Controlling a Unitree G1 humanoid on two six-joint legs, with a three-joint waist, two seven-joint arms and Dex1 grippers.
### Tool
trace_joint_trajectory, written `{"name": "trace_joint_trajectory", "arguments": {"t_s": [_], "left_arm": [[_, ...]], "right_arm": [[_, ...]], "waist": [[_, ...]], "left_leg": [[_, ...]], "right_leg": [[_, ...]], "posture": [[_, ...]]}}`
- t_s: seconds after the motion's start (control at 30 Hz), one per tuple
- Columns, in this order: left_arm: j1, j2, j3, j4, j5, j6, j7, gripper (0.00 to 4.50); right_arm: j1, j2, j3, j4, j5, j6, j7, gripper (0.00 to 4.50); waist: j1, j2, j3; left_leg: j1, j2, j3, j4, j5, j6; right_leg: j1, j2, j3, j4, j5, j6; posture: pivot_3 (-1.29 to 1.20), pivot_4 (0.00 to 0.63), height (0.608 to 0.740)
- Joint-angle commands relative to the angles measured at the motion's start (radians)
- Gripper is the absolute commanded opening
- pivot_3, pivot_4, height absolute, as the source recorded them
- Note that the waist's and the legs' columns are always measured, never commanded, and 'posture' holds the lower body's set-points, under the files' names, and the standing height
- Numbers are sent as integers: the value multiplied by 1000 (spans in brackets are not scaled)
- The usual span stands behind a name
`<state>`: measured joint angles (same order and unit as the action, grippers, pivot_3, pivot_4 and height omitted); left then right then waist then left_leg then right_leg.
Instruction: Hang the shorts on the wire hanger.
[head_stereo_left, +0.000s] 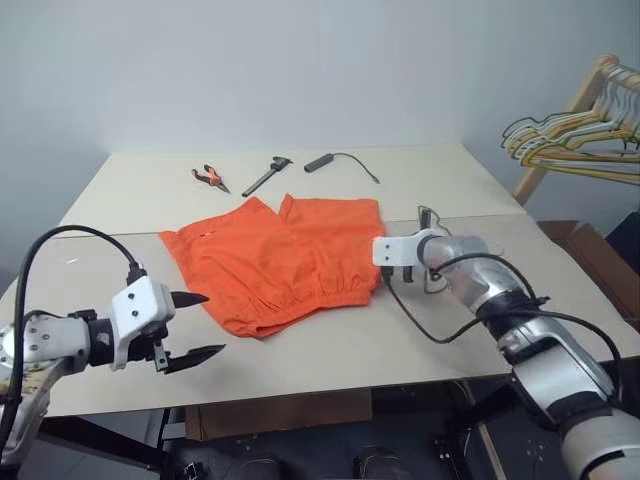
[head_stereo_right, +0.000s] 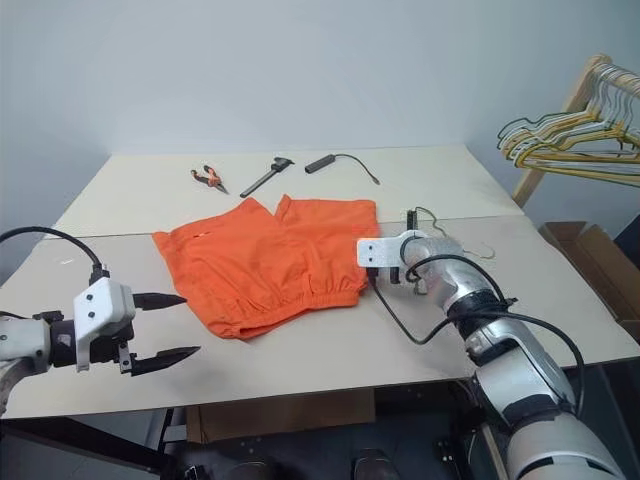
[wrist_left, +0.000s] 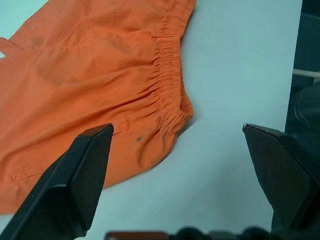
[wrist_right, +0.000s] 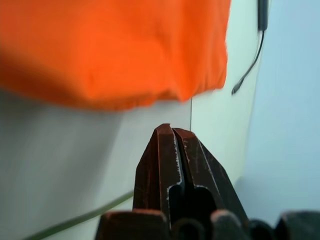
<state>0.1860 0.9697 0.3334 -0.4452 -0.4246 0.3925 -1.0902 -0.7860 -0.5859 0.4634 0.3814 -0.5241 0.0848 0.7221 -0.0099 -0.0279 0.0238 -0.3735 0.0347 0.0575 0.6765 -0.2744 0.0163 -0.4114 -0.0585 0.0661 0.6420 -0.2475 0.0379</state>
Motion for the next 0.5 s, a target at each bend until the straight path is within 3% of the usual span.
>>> {"name": "trace_joint_trajectory", "arguments": {"t_s": [0.03, 0.07, 0.2, 0.33, 0.5], "left_arm": [[17, 19, 41, -15, -10, -9, -21, 4500], [22, 25, 37, -9, 0, -13, -26, 4500], [19, 34, 26, 3, 10, -17, -34, 4500], [-9, 34, 7, 10, 10, -14, -34, 4500], [-9, 31, 4, 9, 12, -16, -38, 4500]], "right_arm": [[70, -42, -62, -340, 118, 97, 198, 14], [95, -46, -61, -417, 120, 124, 224, 14], [142, -9, -45, -585, 127, 250, 273, 1296], [143, 164, 0, -612, 152, 379, 230, 2719], [134, 279, 47, -612, 209, 429, 253, 2719]], "waist": [[2, 0, 0], [3, 0, 0], [6, 0, 0], [3, -1, 0], [0, -1, 0]], "left_leg": [[0, 0, -1, 0, 0, 0], [0, 0, -2, 0, 0, 0], [4, 0, 1, 2, 0, 0], [10, 1, 3, 2, 0, 0], [5, 1, 3, 2, 1, -1]], "right_leg": [[0, 0, 0, 0, 0, 0], [0, 0, 0, 0, 0, 0], [2, 0, 0, 4, 0, 0], [7, 1, 0, 4, -1, -1], [3, 2, -1, 5, -2, -2]], "posture": [[95, 0, 740], [94, 0, 740], [89, 0, 740], [76, 0, 740], [76, 0, 740]]}}
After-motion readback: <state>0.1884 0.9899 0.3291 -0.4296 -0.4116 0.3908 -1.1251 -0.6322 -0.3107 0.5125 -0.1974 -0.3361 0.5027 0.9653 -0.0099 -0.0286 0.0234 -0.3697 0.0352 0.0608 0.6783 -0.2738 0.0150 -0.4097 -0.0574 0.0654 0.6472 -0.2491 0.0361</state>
